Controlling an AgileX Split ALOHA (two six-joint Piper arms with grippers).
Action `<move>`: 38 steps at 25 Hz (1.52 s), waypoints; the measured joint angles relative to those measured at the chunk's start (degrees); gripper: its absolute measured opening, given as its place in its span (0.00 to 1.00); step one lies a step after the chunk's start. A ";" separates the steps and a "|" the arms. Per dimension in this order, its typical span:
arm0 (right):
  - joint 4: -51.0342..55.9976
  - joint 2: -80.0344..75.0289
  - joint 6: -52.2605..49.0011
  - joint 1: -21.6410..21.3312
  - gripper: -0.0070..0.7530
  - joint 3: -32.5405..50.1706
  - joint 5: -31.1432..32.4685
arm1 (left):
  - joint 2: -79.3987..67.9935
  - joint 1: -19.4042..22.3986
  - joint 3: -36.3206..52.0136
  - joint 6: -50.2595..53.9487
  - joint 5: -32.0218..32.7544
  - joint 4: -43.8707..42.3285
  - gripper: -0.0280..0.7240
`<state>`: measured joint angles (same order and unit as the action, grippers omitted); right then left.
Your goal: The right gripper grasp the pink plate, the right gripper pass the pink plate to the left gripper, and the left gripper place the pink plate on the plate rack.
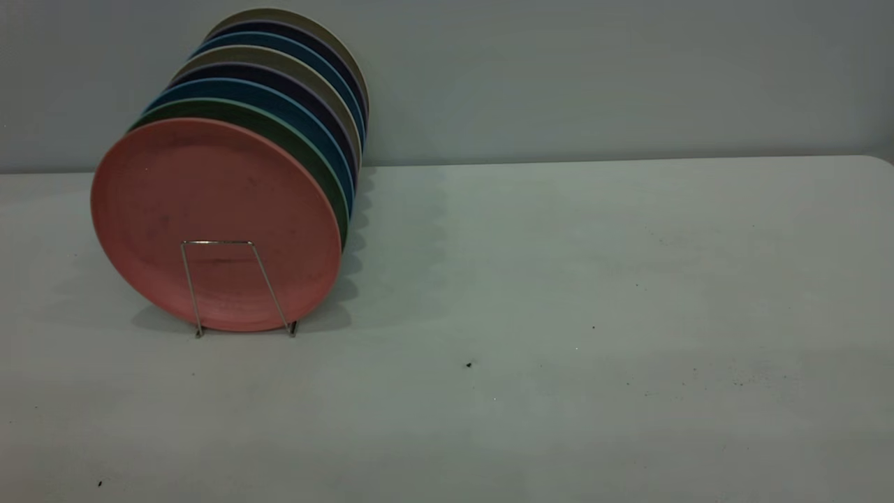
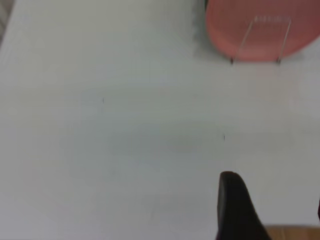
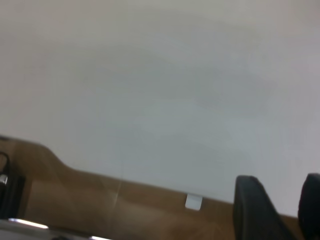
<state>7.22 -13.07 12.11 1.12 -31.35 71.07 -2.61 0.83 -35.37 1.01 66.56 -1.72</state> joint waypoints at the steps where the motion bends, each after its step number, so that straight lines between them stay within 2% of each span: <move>1: -0.12 0.75 0.05 0.00 0.32 0.76 0.00 | 1.00 -0.08 0.11 0.00 0.00 -0.06 0.60; 7: -0.20 1.87 0.11 0.00 0.32 1.72 -0.36 | 1.98 -0.86 5.19 -1.01 -0.53 -1.13 0.60; 10: -0.20 1.87 0.51 0.00 0.32 3.13 -3.58 | 1.98 -0.98 7.44 -1.01 -1.09 -1.13 0.60; 15: -0.37 1.87 0.91 0.00 0.32 3.85 -5.63 | 1.98 -2.42 7.50 -1.01 -1.36 -1.13 0.60; 25: -0.14 1.87 1.70 0.00 0.32 3.95 -5.77 | 2.80 -2.48 7.50 -5.74 -1.36 4.09 0.60; 38: 0.24 1.87 2.01 0.00 0.32 3.95 -5.77 | 3.38 -2.54 7.50 -5.92 -1.36 4.47 0.60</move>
<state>7.46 -11.20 14.12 1.12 -27.40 65.30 0.77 -1.72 -27.87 -4.90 65.20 2.74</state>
